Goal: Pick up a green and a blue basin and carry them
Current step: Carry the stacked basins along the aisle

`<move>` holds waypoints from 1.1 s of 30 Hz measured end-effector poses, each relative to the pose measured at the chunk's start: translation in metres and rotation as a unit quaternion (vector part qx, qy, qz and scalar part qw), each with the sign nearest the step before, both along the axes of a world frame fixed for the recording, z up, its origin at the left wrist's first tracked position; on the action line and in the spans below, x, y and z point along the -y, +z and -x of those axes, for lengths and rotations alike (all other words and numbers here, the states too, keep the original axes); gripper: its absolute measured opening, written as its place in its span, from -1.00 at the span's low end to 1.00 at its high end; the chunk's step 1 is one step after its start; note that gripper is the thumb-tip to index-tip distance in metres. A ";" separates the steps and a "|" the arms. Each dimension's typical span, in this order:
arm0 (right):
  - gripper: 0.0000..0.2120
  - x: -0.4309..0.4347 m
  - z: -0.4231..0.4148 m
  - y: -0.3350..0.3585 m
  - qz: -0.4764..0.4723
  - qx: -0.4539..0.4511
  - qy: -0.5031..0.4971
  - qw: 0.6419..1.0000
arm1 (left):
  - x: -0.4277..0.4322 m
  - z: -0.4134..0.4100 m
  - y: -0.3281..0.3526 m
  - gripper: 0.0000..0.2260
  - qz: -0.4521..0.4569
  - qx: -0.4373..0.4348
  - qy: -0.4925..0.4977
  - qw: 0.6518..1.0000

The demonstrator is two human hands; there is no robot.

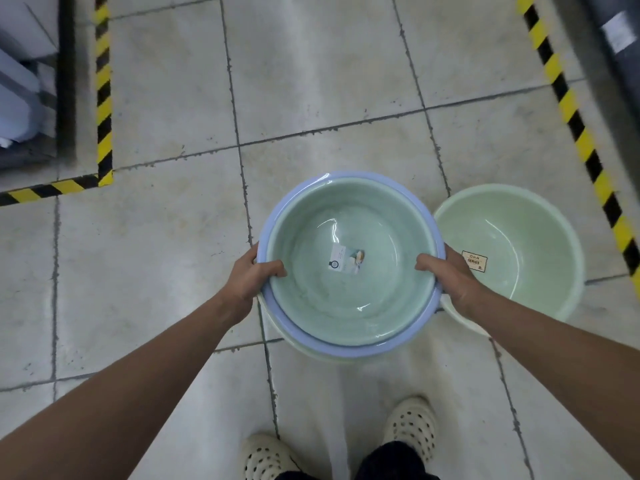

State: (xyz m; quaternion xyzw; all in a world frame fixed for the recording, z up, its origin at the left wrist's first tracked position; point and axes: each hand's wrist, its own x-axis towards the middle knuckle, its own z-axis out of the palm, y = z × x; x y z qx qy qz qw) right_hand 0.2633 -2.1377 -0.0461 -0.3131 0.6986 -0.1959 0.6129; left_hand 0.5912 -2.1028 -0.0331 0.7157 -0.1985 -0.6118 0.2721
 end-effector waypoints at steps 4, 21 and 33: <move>-0.59 0.015 0.031 0.049 0.028 0.004 -0.033 0.999 | 0.032 0.028 0.054 -0.56 0.025 -0.007 -0.037 0.999; -0.56 -0.022 0.224 0.138 0.025 -0.031 -0.255 0.966 | 0.135 0.245 0.136 -0.56 0.021 -0.059 -0.240 0.969; -0.59 -0.037 0.248 0.042 0.017 -0.025 -0.407 0.913 | 0.211 0.324 0.025 -0.55 -0.001 -0.039 -0.339 0.940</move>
